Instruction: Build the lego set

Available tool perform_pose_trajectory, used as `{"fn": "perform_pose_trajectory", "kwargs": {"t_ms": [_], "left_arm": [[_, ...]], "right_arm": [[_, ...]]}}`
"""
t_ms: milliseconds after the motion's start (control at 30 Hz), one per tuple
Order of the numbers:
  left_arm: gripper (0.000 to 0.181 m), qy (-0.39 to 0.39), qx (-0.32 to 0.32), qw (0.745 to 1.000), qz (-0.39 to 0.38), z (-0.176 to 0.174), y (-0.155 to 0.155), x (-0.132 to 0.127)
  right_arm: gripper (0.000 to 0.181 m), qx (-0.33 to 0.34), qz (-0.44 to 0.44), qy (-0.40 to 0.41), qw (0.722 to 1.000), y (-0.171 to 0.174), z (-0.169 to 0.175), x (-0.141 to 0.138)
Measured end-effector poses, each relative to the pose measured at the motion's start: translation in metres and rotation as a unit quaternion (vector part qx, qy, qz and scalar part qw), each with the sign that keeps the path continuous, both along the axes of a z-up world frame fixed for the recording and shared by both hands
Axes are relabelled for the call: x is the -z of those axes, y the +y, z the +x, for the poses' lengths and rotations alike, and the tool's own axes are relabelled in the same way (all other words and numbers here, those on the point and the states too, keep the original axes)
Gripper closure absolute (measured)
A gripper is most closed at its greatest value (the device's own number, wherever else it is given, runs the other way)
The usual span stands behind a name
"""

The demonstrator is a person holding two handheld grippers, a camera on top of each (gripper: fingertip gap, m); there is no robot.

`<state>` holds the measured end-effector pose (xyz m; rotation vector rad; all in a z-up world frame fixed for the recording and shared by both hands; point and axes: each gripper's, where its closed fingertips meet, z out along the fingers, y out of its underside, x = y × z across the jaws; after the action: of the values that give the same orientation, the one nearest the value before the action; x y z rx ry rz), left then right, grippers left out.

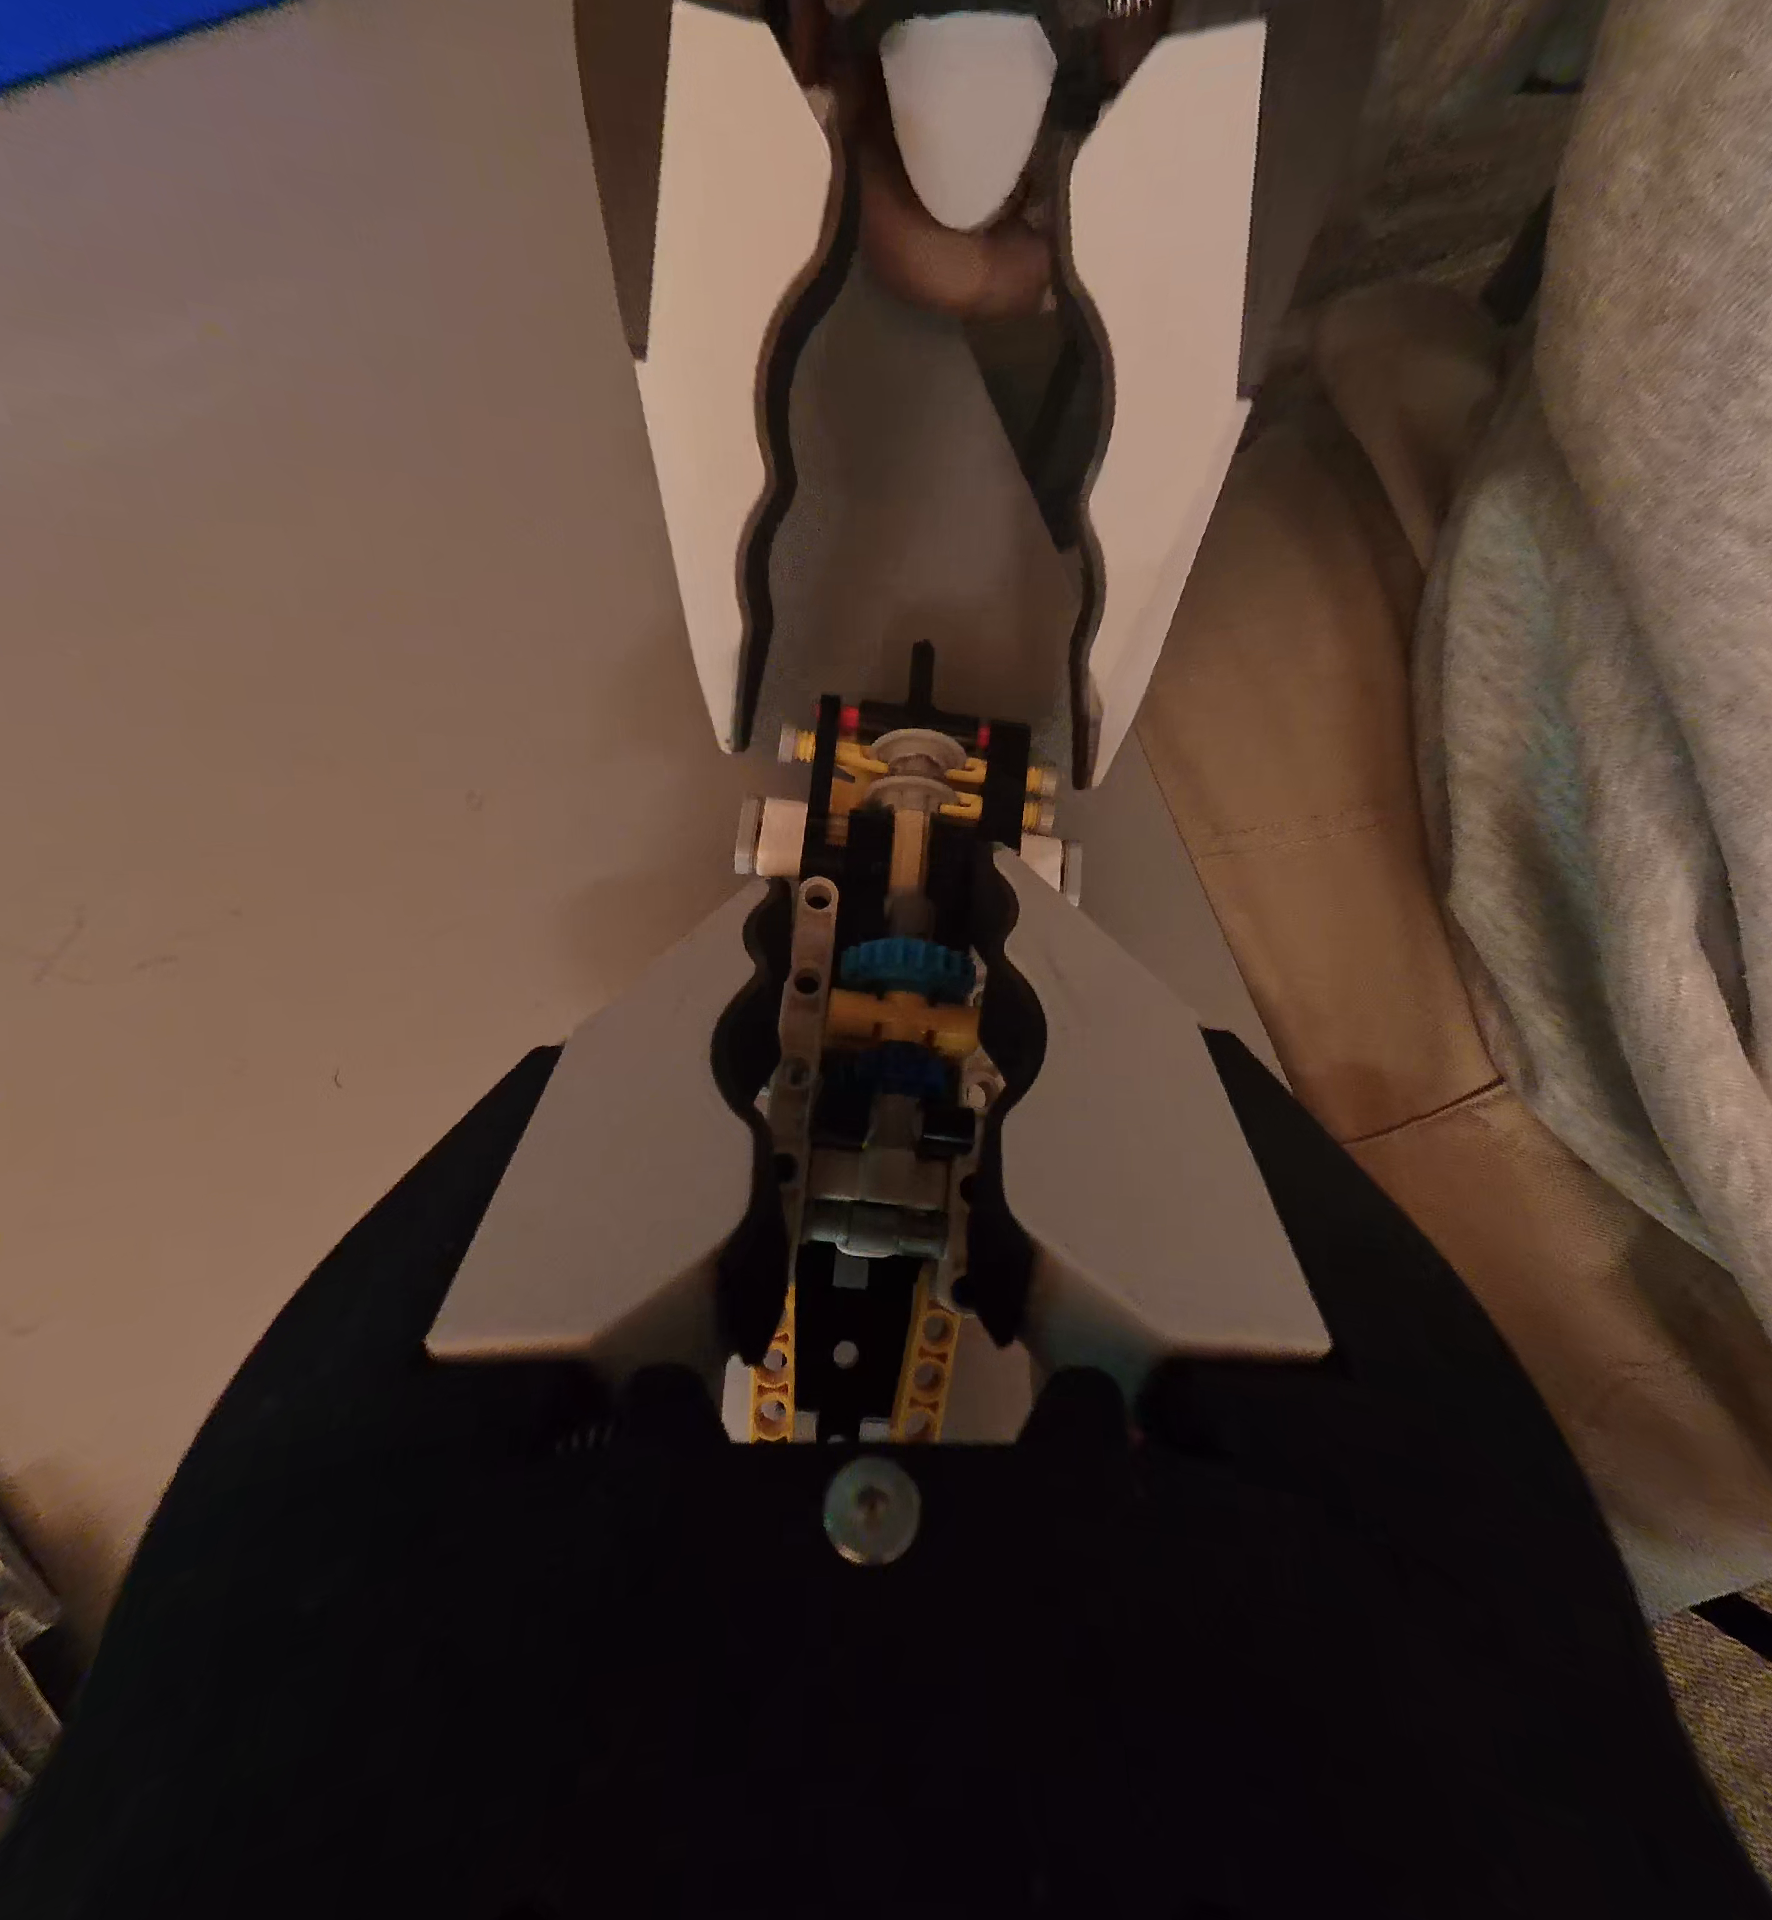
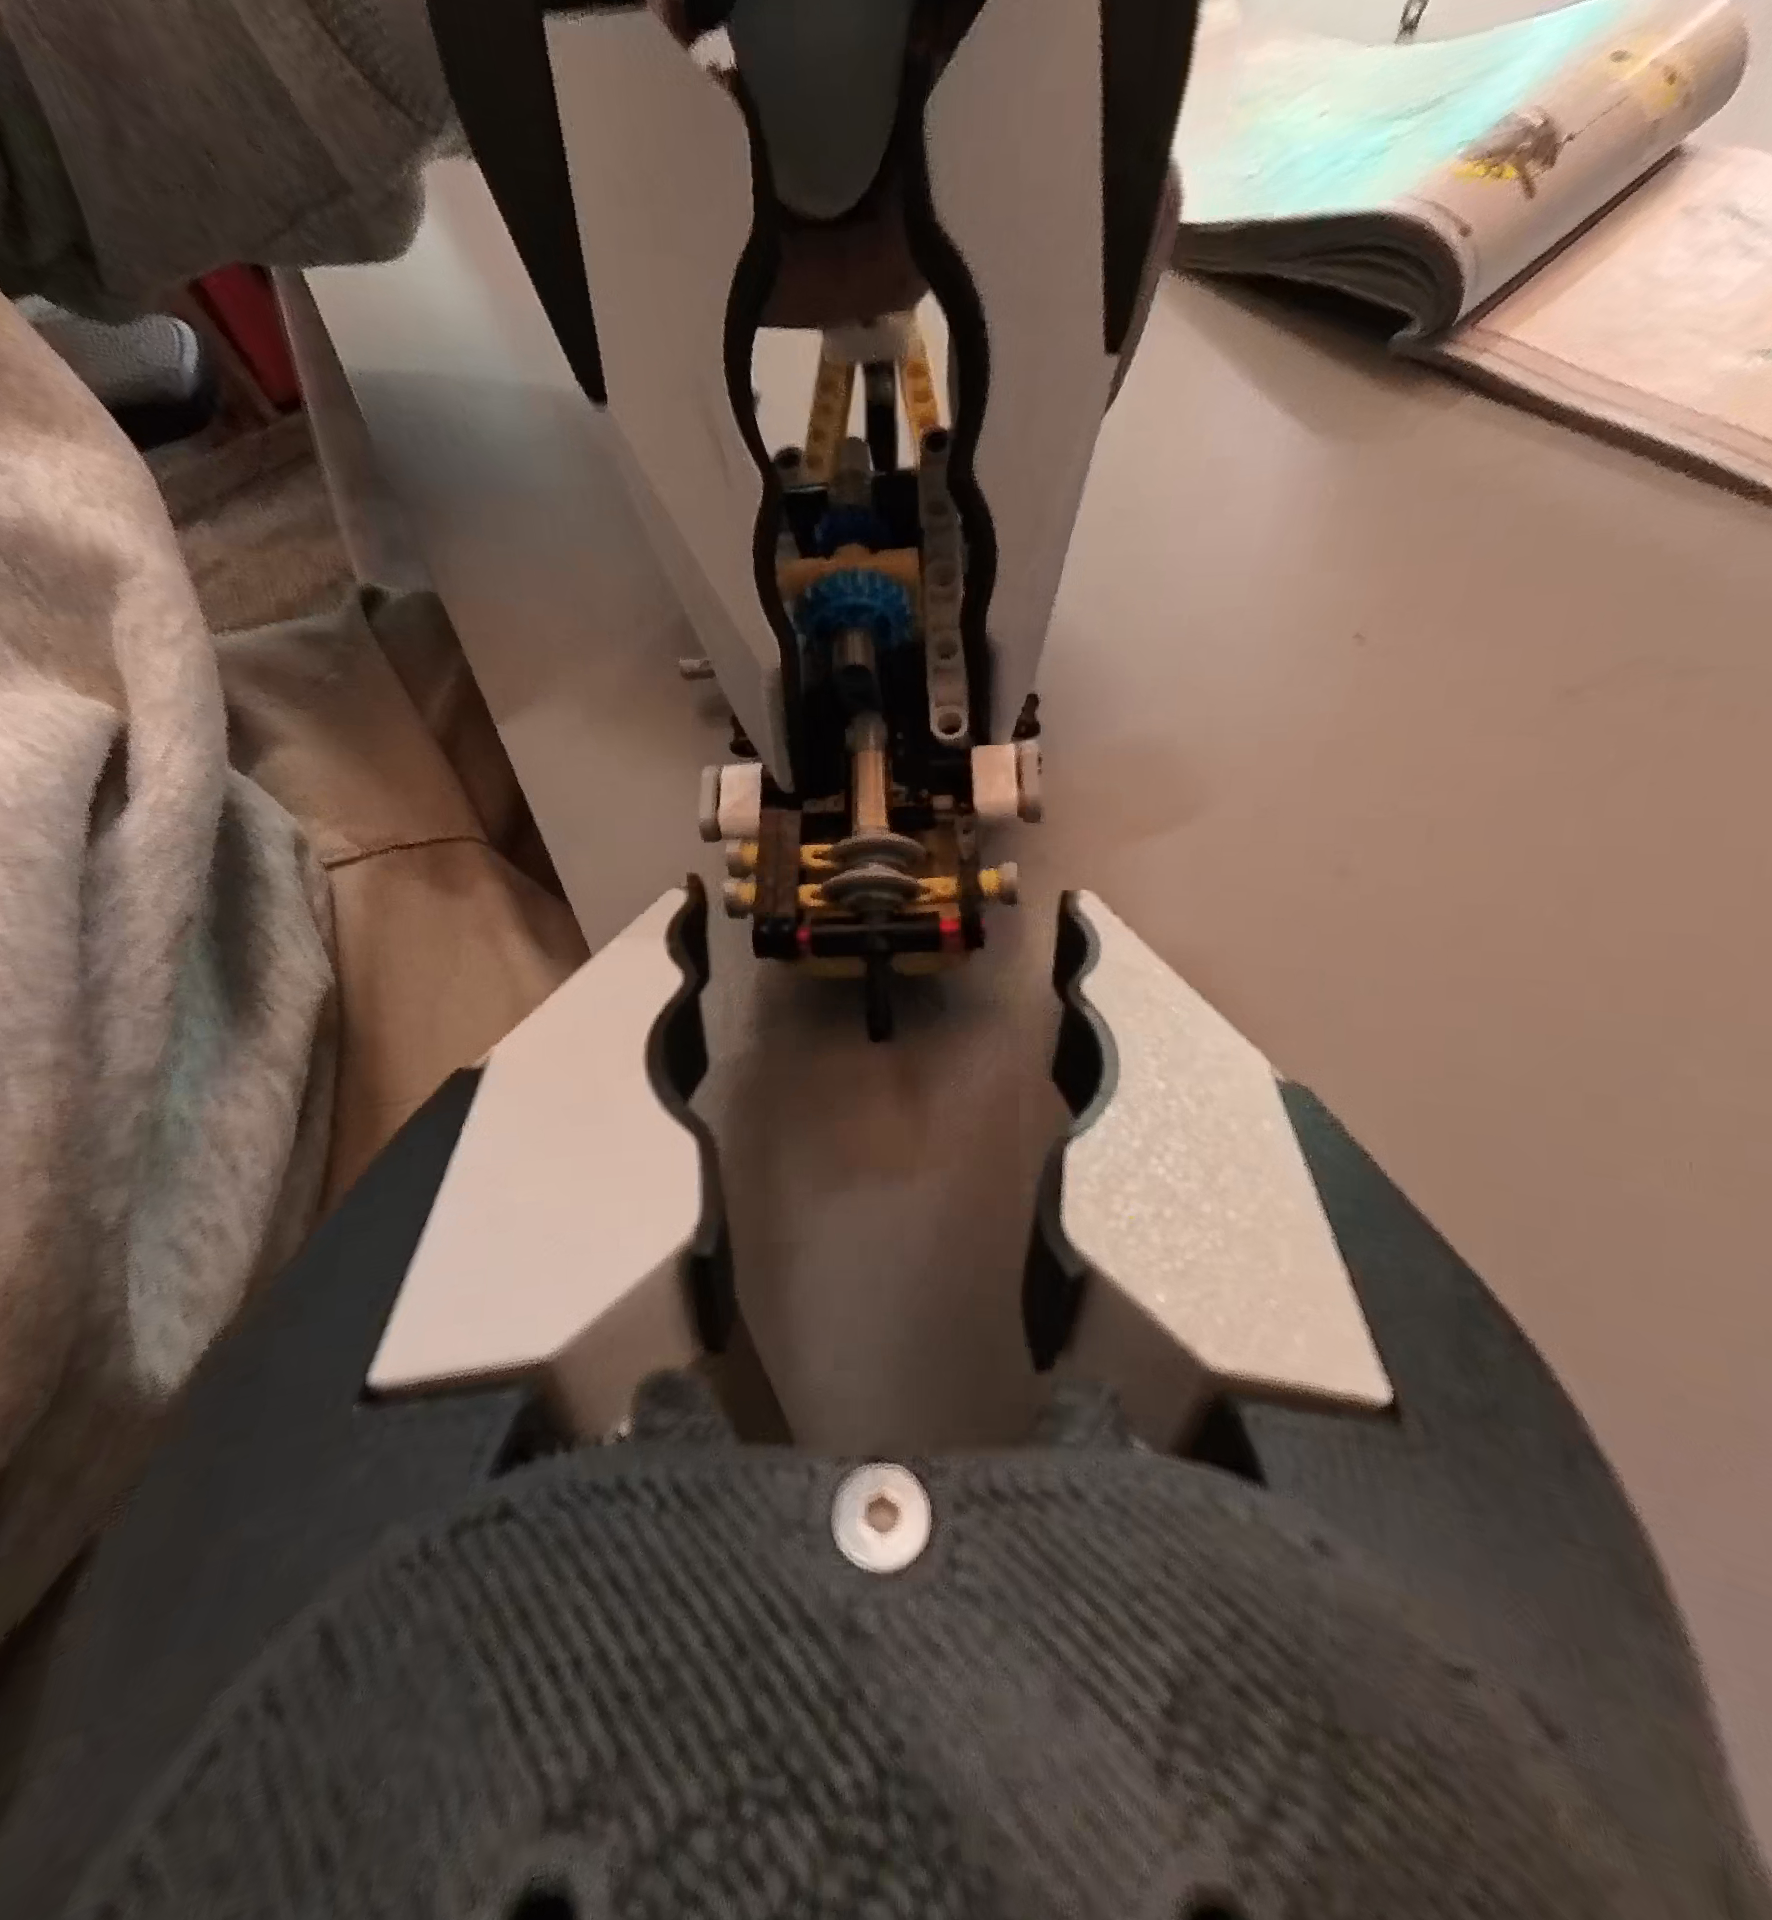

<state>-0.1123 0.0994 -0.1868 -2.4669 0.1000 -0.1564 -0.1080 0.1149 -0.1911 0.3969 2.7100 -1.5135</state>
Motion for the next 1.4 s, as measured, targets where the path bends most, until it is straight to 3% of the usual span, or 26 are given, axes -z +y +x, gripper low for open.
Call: {"fn": "perform_pose_trajectory", "kwargs": {"t_ms": [400,533,667,1400], "left_arm": [[0.146,0.0,0.013,1.0,0.015,0.003,-0.001,-0.003],[0.146,0.001,0.013,1.0,0.015,0.003,-0.001,-0.004],[0.146,0.003,0.012,1.0,0.02,0.004,0.0,-0.005],[0.146,0.007,0.011,1.0,0.023,0.004,-0.001,-0.006]], "right_arm": [[0.146,0.02,-0.048,0.004,0.999,0.013,-0.01,-0.016],[0.148,0.013,-0.054,0.009,0.998,0.009,-0.007,-0.019],[0.167,0.018,-0.059,0.003,0.998,0.007,-0.008,-0.02],[0.18,0.039,-0.041,-0.034,0.998,0.008,-0.017,-0.009]]}}
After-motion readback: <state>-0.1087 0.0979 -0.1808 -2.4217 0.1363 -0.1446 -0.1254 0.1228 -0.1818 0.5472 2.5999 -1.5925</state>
